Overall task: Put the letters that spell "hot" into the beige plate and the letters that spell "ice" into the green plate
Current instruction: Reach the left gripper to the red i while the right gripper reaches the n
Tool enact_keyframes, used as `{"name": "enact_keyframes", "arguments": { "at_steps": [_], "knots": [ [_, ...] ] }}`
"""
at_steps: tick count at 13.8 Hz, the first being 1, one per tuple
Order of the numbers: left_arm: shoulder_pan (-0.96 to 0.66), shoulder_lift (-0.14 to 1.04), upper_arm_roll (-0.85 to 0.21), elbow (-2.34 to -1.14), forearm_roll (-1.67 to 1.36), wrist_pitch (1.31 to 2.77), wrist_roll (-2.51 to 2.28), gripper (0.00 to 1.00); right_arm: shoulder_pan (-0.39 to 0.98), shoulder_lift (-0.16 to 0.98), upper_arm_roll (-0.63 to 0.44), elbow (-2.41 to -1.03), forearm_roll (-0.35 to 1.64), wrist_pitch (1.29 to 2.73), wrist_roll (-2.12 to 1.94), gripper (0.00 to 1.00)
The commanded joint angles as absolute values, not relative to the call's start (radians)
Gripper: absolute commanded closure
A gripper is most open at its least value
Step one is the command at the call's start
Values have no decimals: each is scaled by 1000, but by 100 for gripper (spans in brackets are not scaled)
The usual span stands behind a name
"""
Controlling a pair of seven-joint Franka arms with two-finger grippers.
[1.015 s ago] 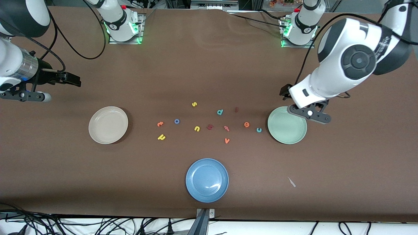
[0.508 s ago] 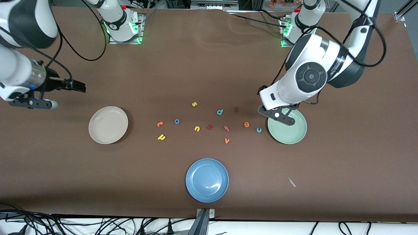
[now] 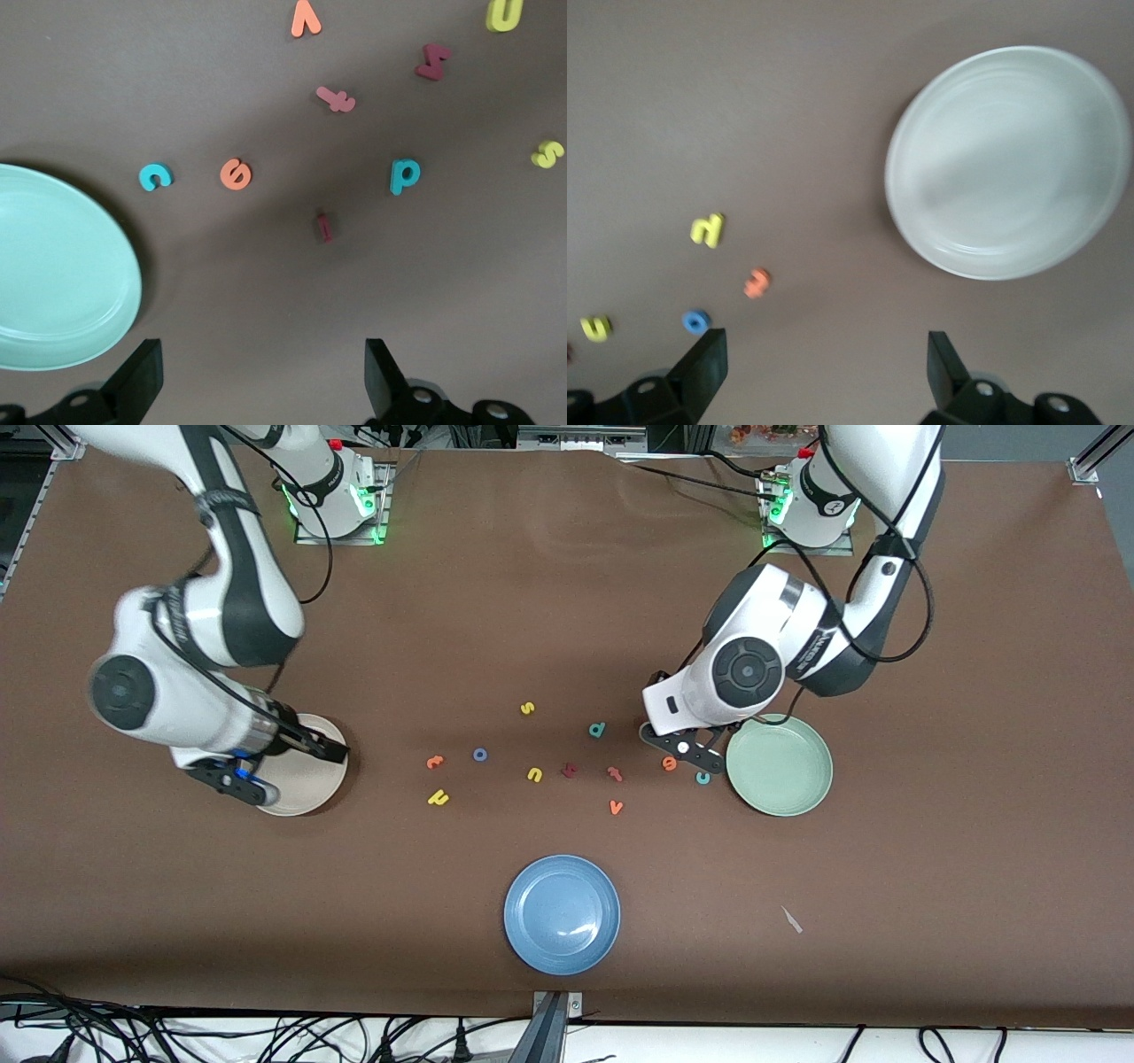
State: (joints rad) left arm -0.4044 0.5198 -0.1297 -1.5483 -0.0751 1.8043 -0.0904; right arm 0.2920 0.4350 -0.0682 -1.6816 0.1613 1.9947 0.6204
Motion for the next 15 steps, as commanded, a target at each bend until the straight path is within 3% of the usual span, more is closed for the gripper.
{"name": "enact_keyframes", "arguments": {
  "at_steps": [1,8,12,15],
  "knots": [
    [-432,551,-118,-1566,-98,1856,-191,0,353,515,-75,-1661,183,2115,731,0],
    [-465,551,-153,-1845,-97,2224,-369,2,428,656,-77,-1655,180,2380,940,0],
    [-471,563,-166,-1911,-77,2347,-387,39,448,710,-77,-1626,179,2405,969,1],
    [-482,589,-166,-1911,-35,2391,-388,41,453,741,-75,-1606,181,2407,979,1]
  ]
}}
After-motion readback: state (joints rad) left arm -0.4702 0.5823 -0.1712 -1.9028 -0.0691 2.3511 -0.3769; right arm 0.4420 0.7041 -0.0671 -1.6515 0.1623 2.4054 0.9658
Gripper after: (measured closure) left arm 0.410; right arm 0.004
